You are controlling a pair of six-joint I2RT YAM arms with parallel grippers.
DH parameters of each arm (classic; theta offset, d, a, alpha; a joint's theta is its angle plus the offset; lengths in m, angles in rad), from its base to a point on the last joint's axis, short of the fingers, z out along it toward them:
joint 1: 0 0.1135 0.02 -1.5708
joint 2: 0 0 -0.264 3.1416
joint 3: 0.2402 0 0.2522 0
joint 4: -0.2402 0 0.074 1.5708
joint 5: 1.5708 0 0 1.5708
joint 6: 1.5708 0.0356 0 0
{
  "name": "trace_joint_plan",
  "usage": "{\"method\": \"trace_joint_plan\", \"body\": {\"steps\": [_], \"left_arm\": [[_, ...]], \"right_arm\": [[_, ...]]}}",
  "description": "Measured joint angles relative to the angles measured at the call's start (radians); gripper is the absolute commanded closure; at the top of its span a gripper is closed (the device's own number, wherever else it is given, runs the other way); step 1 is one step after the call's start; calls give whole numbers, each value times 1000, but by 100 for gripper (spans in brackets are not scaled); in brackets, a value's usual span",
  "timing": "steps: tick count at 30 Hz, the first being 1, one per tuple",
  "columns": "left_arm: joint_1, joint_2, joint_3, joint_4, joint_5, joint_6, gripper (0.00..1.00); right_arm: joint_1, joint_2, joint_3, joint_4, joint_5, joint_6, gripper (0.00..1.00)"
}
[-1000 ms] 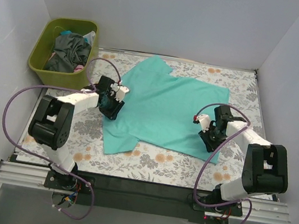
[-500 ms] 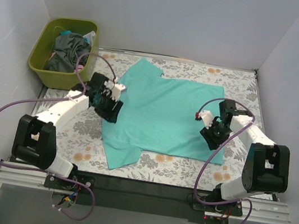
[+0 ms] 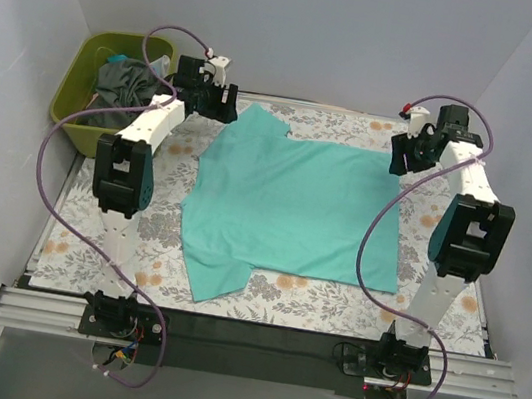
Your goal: Fold and stack the t-shirts
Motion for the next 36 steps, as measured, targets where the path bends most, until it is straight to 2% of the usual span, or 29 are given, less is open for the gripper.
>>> {"method": "trace_joint_plan", "body": {"steps": [2, 5, 8, 14, 24, 36], "left_arm": [[0, 92, 81, 22, -6, -18, 42], [0, 201, 170, 51, -14, -21, 43], [0, 266, 188, 76, -31, -19, 45], [0, 337, 190, 132, -81, -8, 55], [0, 372, 228, 227, -69, -39, 57], [-1, 471, 296, 300, -48, -97, 58]], "right_arm": [[-18, 84, 70, 20, 3, 35, 48], [-24, 178, 135, 38, 8, 73, 50], [-21, 242, 170, 51, 13, 92, 50], [-15, 289, 193, 95, 56, 122, 53], [-17, 354, 286, 218, 107, 181, 52], [-17, 480, 356, 254, 140, 227, 49]]}}
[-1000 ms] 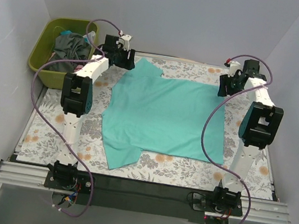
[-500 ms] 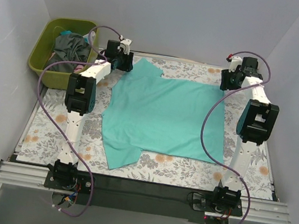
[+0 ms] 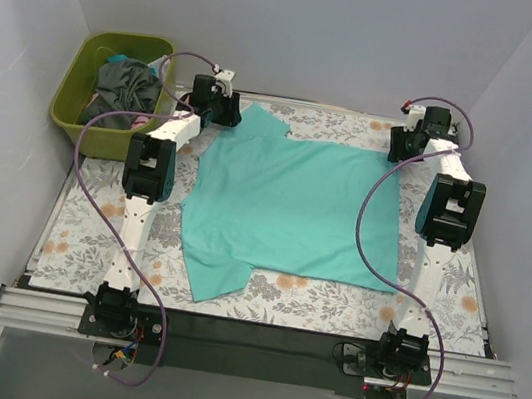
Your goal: Fold and stack the t-shirts
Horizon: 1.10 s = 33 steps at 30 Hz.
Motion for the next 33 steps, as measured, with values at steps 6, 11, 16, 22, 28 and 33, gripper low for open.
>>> {"method": "trace_joint_plan", "body": {"steps": [6, 11, 16, 22, 28, 33], "left_arm": [[-7, 11, 12, 13, 5, -2, 61], [-18, 19, 18, 21, 7, 1, 62], [-21, 26, 21, 33, 7, 7, 65], [-23, 26, 21, 33, 6, 10, 66], [-23, 27, 21, 36, 6, 12, 67], [-24, 27, 23, 35, 6, 13, 67]], "right_arm": [[0, 6, 2, 8, 3, 8, 50], [0, 13, 13, 10, 2, 8, 51], [0, 16, 18, 10, -3, 8, 55], [0, 19, 29, 10, -25, 7, 57], [-1, 19, 29, 14, -50, 12, 57], [-1, 19, 31, 15, -47, 12, 63]]}}
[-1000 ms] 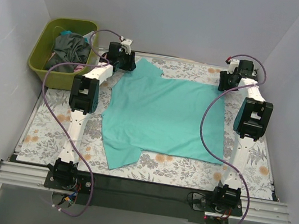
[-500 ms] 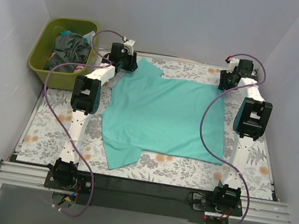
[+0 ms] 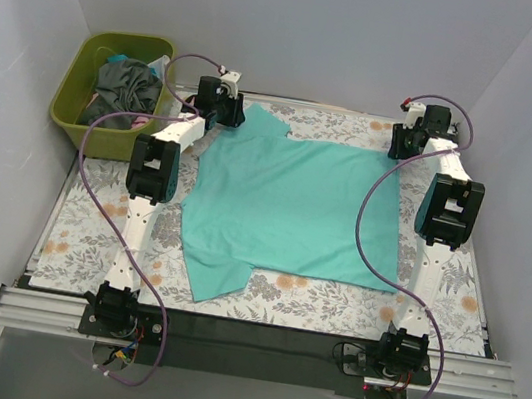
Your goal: Fold and stack the t-shirts
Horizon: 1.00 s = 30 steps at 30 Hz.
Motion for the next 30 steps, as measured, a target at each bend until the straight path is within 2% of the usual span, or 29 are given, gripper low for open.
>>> {"method": "trace_joint_plan", "body": {"steps": [2, 6, 7, 10, 11, 12, 25, 30], "left_arm": [[-1, 0, 0, 0, 0, 0, 67], [-1, 13, 15, 2, 4, 0, 71], [-1, 19, 23, 8, 4, 0, 73], [-2, 34, 42, 15, 6, 0, 85], [-3, 38, 45, 16, 7, 2, 95], [-3, 41, 50, 16, 8, 0, 100], [3, 40, 56, 13, 36, 4, 100], [14, -44, -73, 47, 70, 3, 100]], "right_arm": [[0, 0, 4, 0, 0, -1, 70], [0, 2, 10, 3, -2, -2, 96], [0, 2, 10, 3, -2, -2, 99], [0, 3, 10, 3, -2, 0, 99], [0, 4, 10, 3, -3, -1, 99], [0, 5, 10, 3, -4, -1, 99], [0, 3, 10, 20, -29, -6, 99], [-3, -14, 8, 21, -39, -10, 99]]}}
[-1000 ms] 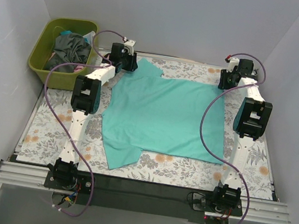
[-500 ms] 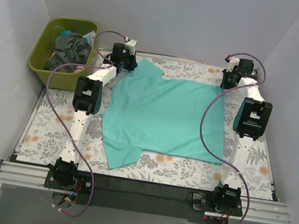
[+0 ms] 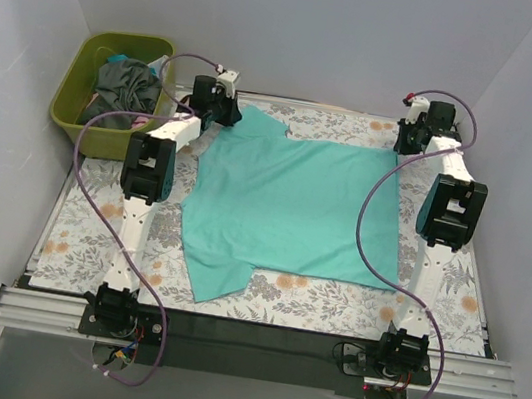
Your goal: Fold and stack the t-shirts
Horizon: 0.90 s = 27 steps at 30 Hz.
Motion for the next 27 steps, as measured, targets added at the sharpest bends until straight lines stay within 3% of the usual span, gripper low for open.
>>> {"method": "trace_joint_plan", "body": {"steps": [14, 27], "left_arm": [[58, -281, -269, 153, 148, 31, 100], [105, -475, -577, 182, 254, 91, 100]], "right_arm": [[-20, -188, -128, 13, -68, -31, 99], [-35, -286, -281, 5, -109, -86, 99]]}}
